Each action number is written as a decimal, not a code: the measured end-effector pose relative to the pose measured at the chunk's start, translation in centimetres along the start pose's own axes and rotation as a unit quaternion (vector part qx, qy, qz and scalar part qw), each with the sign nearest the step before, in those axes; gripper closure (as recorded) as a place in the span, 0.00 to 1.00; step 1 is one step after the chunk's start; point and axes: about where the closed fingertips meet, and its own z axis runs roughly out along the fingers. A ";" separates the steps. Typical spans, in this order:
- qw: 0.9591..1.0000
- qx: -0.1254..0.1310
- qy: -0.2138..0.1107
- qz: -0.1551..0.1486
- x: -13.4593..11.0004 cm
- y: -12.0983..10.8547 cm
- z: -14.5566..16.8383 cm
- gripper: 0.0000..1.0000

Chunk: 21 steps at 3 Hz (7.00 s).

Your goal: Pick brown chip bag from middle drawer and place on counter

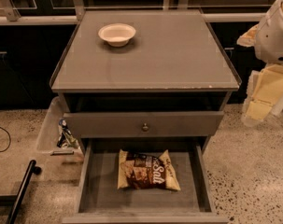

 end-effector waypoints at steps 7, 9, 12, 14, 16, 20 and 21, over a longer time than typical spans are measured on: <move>0.992 -0.105 -0.045 -0.052 5.2 8.1 35.6 0.00; 0.989 -0.125 -0.077 -0.029 5.0 10.1 40.6 0.00; 0.985 -0.065 -0.163 0.000 4.0 12.0 50.2 0.00; 0.978 -0.026 -0.206 -0.023 1.3 9.9 53.1 0.00; 0.966 0.016 -0.253 -0.051 -1.3 8.2 55.5 0.00; 0.951 -0.005 -0.303 -0.053 -3.4 6.9 60.4 0.19; 0.951 -0.005 -0.303 -0.053 -3.4 6.9 60.4 0.41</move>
Offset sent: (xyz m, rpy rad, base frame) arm 0.0061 -0.0027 -0.1795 -0.0497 0.2009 0.0218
